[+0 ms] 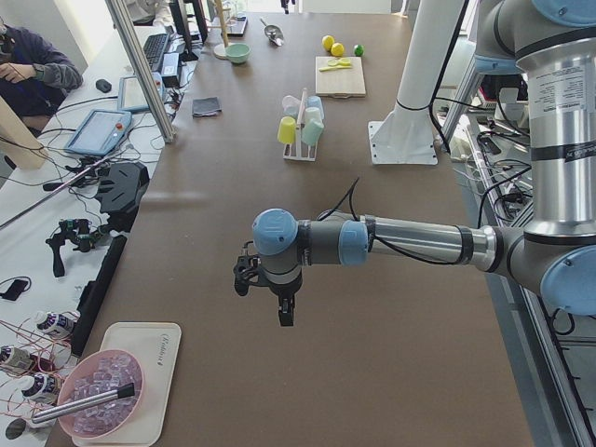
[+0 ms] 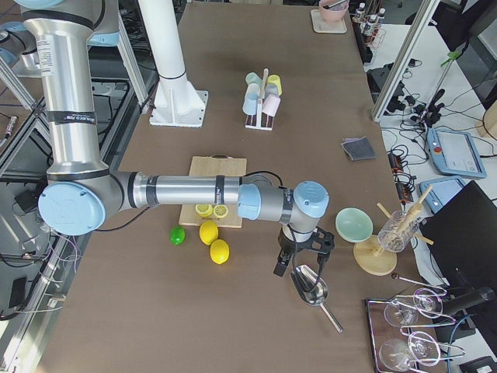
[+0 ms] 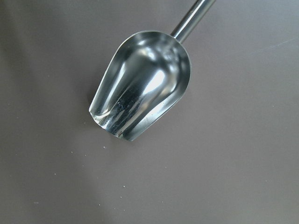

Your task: Place cup on cup holder

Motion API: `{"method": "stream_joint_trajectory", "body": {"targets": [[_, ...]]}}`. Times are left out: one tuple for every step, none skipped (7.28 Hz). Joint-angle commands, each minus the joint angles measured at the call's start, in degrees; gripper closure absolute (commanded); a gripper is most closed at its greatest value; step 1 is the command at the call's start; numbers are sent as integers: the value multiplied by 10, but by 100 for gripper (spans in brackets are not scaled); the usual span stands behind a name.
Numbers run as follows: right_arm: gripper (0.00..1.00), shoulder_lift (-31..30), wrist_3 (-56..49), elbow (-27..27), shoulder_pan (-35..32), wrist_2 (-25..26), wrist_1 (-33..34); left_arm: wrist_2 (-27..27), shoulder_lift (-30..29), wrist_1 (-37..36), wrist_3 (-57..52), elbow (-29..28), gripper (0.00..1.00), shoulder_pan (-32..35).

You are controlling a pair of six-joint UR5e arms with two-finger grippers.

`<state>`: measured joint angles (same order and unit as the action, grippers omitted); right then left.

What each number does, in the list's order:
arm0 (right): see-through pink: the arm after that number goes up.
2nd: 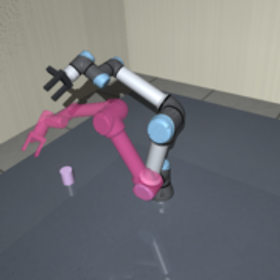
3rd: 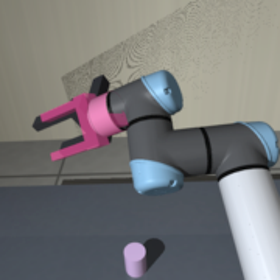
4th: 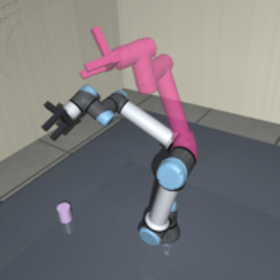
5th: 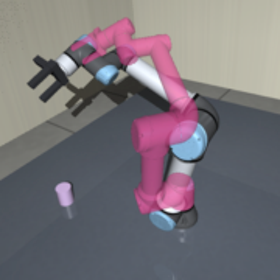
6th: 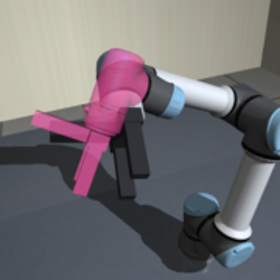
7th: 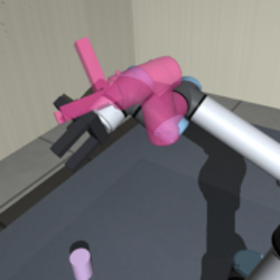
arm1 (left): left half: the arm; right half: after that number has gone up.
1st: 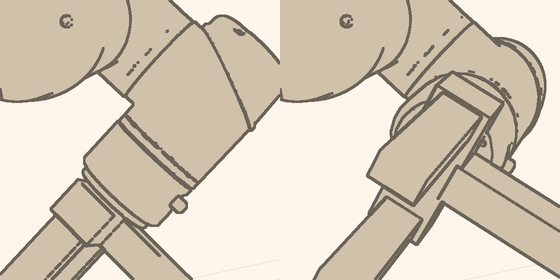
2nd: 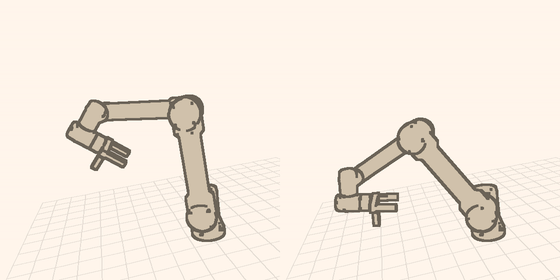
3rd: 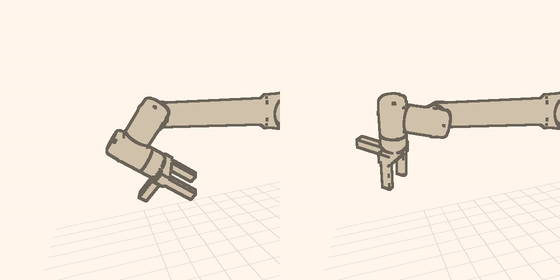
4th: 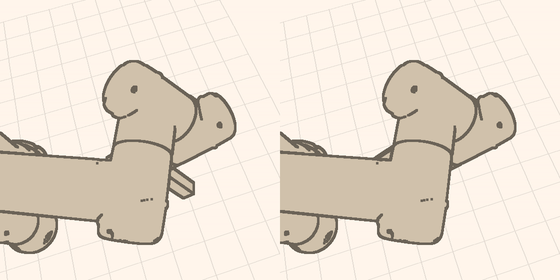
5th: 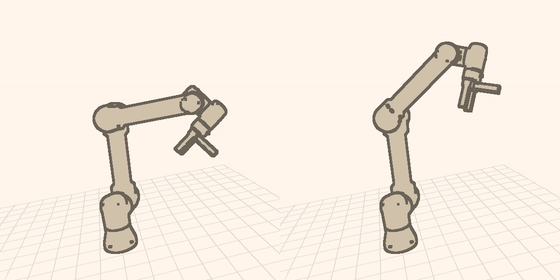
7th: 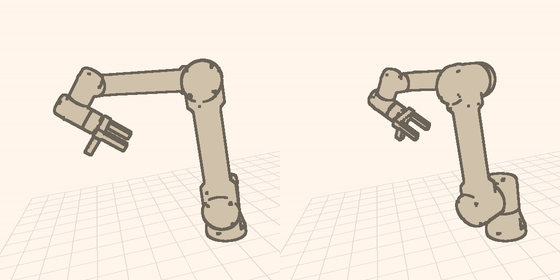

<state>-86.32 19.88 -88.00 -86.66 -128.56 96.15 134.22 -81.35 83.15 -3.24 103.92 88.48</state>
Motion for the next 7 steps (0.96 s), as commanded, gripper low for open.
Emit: {"method": "stream_joint_trajectory", "body": {"targets": [[0, -1, 4, 0, 1, 2, 1, -23, -7, 3, -36, -2, 2, -1], [0, -2, 4, -2, -7, 4, 5, -23, -6, 3, -35, -3, 2, -1], [0, -2, 1, 10, -7, 9, 4, -23, -7, 3, -34, -3, 2, -1], [0, -9, 1, 12, -18, 4, 5, -22, -7, 3, -34, -4, 2, -1], [0, -10, 1, 12, -25, 8, 4, -22, -7, 4, -34, -5, 2, -1], [0, -10, 1, 12, -25, 9, 4, -22, -7, 3, -34, -5, 2, -1], [0, -10, 1, 12, -25, 9, 4, -22, -7, 4, -34, -6, 2, -1]]}}
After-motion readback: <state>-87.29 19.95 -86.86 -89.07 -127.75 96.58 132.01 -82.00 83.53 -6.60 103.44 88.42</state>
